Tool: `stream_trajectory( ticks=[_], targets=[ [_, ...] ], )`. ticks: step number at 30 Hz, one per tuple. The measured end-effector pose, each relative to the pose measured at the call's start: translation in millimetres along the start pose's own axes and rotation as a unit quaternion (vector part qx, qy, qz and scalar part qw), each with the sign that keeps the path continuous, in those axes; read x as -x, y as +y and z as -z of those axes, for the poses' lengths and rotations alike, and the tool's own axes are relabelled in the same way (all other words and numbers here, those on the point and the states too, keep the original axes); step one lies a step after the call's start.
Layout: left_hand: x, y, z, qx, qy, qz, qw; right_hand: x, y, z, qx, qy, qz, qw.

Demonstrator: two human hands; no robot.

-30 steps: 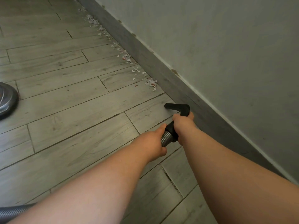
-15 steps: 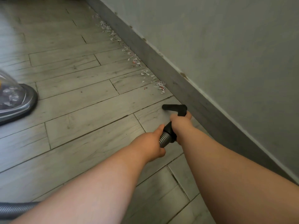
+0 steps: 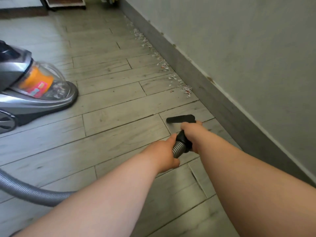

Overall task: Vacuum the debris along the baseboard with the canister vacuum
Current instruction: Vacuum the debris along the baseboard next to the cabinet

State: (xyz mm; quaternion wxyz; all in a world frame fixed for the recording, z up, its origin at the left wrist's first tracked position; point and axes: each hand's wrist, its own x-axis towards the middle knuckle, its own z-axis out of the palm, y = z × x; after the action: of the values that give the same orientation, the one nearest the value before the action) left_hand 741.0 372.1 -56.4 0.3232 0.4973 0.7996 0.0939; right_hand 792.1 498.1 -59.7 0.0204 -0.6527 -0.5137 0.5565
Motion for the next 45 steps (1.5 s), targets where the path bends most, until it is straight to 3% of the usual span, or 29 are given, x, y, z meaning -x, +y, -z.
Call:
stream_trajectory(
  ticks=[14, 28, 45],
  targets=[
    [71, -17, -11, 0.03, 0.058, 0.054, 0.996, 44, 18, -33, 0.111, -0.09, 0.049, 0.988],
    [30, 4, -11, -0.004, 0.0, -0.013, 1.0, 25, 20, 5, 0.011, 0.009, -0.014, 1.0],
    [-50, 34, -13, -0.023, -0.06, -0.093, 0.994, -28, 17, 54, -0.123, 0.097, -0.053, 0.986]
  ],
)
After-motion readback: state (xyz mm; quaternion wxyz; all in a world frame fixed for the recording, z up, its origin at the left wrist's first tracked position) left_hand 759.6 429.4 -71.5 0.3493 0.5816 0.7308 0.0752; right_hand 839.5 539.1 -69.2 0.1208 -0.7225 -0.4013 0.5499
